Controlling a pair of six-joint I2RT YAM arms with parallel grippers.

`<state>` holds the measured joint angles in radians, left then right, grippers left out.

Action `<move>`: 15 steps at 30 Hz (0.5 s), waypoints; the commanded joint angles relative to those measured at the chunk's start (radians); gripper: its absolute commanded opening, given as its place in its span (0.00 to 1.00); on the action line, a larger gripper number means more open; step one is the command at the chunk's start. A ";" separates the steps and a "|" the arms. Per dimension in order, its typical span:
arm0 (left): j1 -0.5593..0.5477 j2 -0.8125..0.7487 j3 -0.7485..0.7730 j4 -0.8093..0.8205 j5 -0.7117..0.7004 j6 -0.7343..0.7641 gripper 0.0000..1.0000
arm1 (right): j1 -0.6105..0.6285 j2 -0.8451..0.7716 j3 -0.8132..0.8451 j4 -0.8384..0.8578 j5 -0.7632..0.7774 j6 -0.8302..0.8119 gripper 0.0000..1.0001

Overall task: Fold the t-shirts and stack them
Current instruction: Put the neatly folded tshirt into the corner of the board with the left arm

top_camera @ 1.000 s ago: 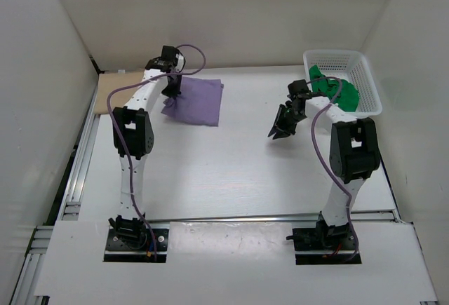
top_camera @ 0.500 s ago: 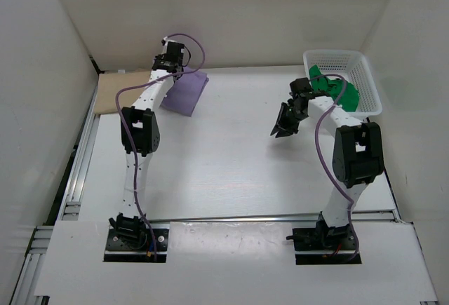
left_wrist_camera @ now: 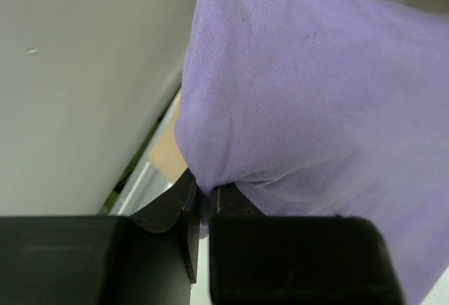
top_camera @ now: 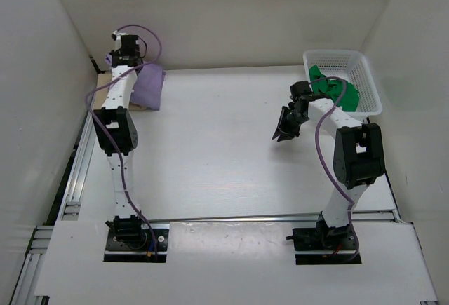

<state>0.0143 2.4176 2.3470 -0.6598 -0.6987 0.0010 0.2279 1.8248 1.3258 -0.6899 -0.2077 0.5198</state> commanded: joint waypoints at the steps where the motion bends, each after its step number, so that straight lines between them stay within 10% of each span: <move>1: 0.033 -0.161 -0.012 0.034 -0.005 -0.001 0.11 | -0.007 -0.035 -0.002 -0.011 0.010 -0.014 0.30; 9: 0.093 -0.094 -0.128 0.034 0.032 -0.001 0.13 | -0.007 0.007 0.059 -0.052 0.010 -0.023 0.30; 15: 0.151 0.187 0.265 0.112 -0.162 -0.001 0.71 | -0.007 0.016 0.098 -0.086 0.019 -0.043 0.30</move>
<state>0.1272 2.5622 2.4886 -0.6228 -0.7460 0.0063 0.2283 1.8282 1.3827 -0.7368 -0.2031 0.5041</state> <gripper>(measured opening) 0.656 0.297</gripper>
